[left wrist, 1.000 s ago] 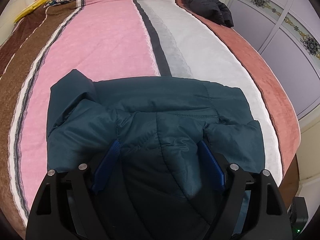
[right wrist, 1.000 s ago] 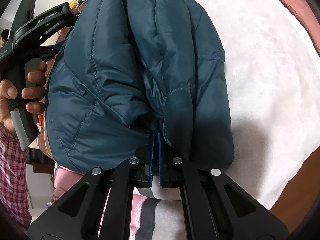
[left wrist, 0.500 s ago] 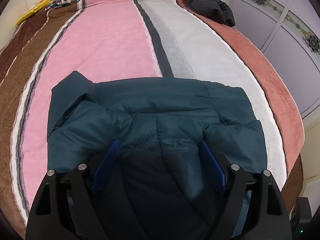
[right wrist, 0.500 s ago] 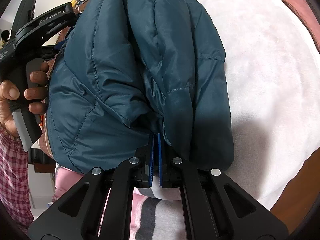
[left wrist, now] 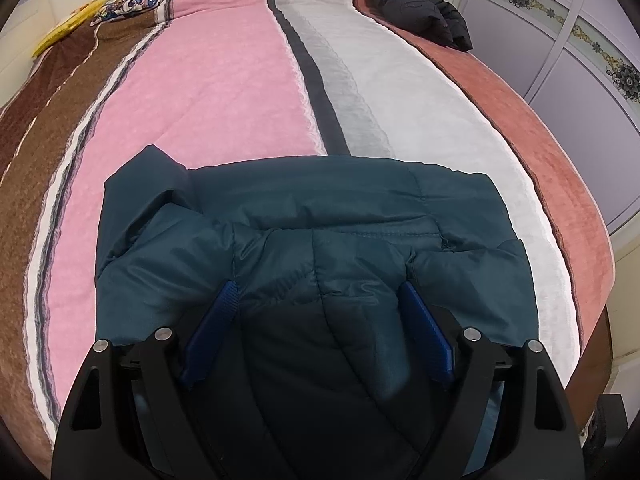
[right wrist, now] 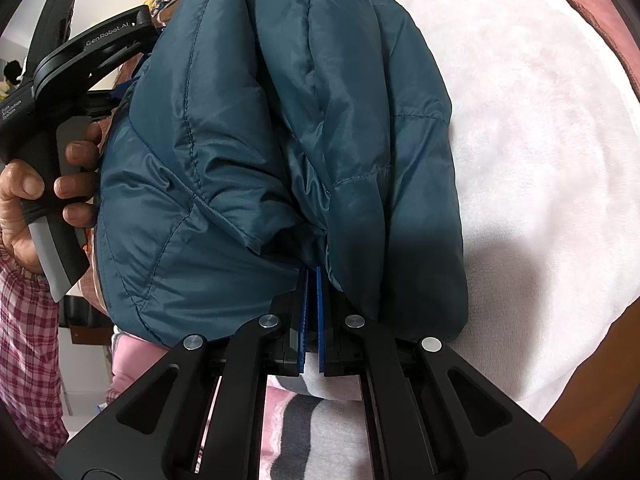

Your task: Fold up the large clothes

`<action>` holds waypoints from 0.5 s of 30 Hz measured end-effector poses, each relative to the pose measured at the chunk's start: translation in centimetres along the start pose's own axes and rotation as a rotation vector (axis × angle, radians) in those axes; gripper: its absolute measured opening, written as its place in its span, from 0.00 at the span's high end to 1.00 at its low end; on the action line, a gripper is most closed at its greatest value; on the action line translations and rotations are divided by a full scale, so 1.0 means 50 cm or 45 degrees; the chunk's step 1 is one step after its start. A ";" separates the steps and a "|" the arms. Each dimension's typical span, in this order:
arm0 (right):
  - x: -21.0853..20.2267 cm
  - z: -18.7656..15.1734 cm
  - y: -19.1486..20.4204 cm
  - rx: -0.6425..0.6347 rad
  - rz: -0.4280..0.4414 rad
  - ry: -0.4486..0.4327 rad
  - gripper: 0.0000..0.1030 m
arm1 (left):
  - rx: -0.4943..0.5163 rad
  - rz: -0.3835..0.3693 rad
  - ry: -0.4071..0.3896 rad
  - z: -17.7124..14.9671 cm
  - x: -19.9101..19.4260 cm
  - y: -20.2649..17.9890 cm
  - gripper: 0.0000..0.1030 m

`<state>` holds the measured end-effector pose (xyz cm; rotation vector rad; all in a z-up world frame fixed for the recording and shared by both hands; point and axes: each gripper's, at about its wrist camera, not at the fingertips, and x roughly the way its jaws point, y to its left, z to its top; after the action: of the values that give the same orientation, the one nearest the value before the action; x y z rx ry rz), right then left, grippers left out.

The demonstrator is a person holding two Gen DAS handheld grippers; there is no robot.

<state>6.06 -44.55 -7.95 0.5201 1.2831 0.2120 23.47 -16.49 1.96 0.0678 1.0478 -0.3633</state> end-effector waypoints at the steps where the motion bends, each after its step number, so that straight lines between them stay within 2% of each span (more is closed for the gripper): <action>1: 0.000 0.000 0.000 0.000 0.002 0.000 0.99 | 0.002 0.003 -0.001 0.000 0.000 0.000 0.22; 15: -0.002 -0.002 0.000 0.001 0.006 -0.003 0.99 | 0.003 0.009 -0.004 -0.001 0.002 -0.001 0.22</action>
<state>5.94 -44.58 -7.90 0.5236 1.2801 0.2147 23.44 -16.55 1.88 0.0730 1.0436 -0.3583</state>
